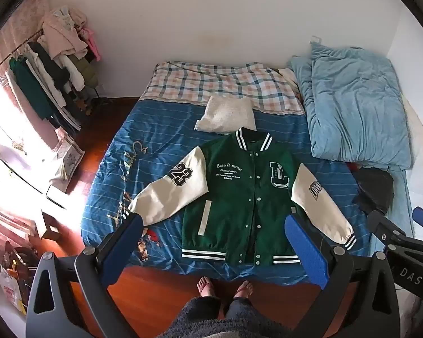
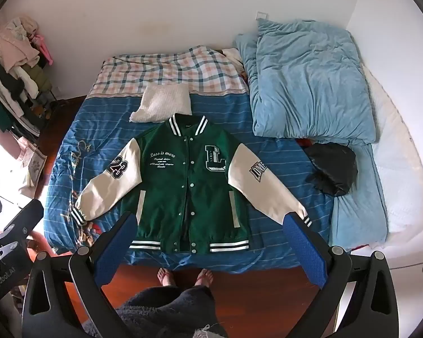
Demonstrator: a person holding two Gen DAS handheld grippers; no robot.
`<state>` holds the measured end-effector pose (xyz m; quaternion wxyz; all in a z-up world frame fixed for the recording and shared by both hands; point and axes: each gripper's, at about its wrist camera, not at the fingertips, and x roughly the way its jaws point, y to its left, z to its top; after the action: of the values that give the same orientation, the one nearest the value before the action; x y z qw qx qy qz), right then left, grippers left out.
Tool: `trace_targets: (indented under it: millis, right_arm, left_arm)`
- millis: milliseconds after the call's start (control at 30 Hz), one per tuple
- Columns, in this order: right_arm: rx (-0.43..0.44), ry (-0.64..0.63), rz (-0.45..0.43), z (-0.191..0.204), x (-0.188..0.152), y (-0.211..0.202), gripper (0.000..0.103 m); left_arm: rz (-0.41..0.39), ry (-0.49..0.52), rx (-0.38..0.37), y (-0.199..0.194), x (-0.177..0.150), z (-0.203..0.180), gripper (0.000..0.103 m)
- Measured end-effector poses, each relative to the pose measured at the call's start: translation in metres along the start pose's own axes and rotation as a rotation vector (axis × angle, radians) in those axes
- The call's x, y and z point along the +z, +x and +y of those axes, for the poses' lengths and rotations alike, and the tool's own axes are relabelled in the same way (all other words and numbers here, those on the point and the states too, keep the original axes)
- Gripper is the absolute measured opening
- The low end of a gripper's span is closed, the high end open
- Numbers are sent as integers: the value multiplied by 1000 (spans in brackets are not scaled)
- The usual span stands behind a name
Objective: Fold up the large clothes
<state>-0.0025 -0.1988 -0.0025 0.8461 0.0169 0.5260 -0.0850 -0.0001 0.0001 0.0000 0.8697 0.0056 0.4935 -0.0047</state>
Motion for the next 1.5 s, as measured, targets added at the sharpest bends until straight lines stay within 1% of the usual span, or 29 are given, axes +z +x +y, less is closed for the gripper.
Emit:
trace_targets:
  millis: [433, 800, 1067, 1500]
  right_arm:
    - [3, 6, 5, -3, -4, -6, 103]
    - [1, 5, -1, -8, -7, -9, 103]
    - [-2, -7, -12, -10, -4, -13, 103]
    - [-5, -9, -13, -11, -1, -13, 103]
  left_arm:
    - [5, -2, -11, 3, 0, 3, 103]
    - [2, -1, -3, -15, 0, -1, 103]
    - [5, -5, -2, -8, 2, -4, 103]
    - [0, -3, 0, -8, 3, -6, 103]
